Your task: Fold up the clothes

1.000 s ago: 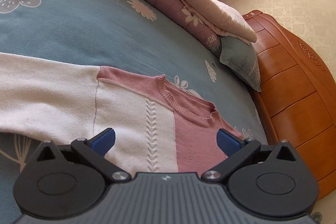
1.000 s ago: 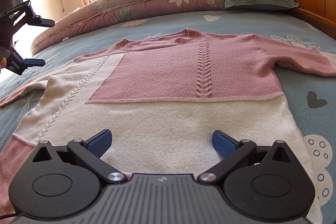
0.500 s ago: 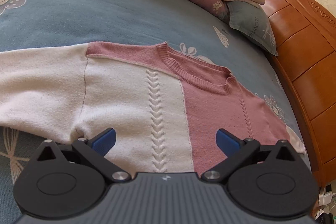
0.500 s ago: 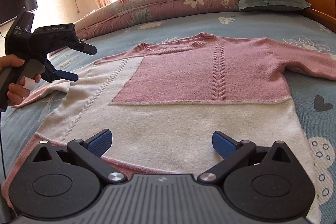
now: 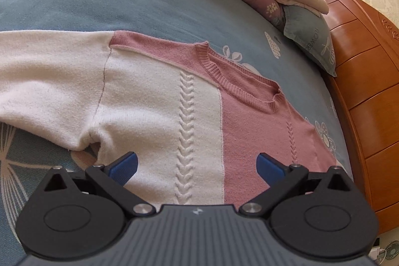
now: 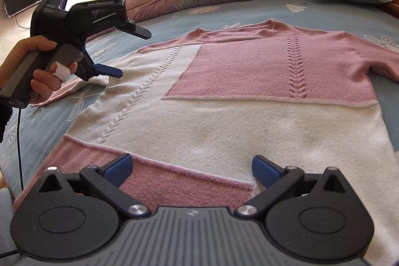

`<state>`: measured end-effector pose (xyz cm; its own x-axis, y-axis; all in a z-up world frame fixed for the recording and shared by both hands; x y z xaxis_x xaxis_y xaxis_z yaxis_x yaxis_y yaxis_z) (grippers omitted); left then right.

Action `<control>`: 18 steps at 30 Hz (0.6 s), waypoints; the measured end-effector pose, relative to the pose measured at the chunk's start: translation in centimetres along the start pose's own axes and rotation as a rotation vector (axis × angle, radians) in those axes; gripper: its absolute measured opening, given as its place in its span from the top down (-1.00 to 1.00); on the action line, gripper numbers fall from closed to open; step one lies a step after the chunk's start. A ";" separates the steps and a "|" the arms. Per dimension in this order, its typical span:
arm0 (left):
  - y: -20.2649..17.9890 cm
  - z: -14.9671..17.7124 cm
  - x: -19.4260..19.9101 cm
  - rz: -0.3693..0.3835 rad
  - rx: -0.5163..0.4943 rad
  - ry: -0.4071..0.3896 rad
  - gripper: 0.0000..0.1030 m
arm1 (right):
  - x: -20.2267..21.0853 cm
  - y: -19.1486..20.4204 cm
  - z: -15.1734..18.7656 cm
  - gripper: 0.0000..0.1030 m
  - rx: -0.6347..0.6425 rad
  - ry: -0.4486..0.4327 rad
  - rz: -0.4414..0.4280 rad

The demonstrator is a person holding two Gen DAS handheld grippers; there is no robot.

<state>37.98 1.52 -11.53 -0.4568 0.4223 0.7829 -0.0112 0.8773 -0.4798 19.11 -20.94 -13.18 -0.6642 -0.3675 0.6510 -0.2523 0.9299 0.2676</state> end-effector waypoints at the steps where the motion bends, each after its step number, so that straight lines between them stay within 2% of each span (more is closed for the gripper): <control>1: 0.3 0.2 -0.4 -0.020 0.001 0.005 -0.96 | 0.0 0.0 0.1 -1.00 0.006 0.000 0.004; 4: 1.3 0.7 -0.6 -0.035 0.021 -0.006 -0.96 | -0.2 0.2 0.1 -1.00 0.026 0.005 0.016; 6: 1.0 0.1 -0.1 -0.008 0.045 0.000 -0.96 | -0.2 0.2 0.2 -1.00 0.038 0.004 0.021; 10: 0.1 -2.2 0.4 0.030 0.069 -0.045 -0.96 | -0.3 0.3 0.2 -1.00 0.046 0.003 0.028; 16: 1.6 -4.4 -3.5 -0.025 0.133 -0.022 -0.96 | -0.2 0.2 0.2 -1.00 0.043 0.000 0.023; 18: 1.9 -5.6 -3.7 -0.025 0.156 -0.069 -0.97 | -0.2 0.2 0.2 -1.00 0.045 -0.001 0.022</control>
<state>44.66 2.92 -13.15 -0.5147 0.3791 0.7690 -0.1587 0.8393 -0.5199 19.02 -20.63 -13.42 -0.6706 -0.3465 0.6559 -0.2688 0.9376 0.2205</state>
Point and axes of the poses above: each gripper's, at about its wrist camera, not at the fingertips, and x roughly against the way its jaws point, y to its left, z to its underside, the point moved 6 cm from there along -x, roughly the way its jaws point, and after that the axes turned 2 degrees about y, right-handed, at the moved point
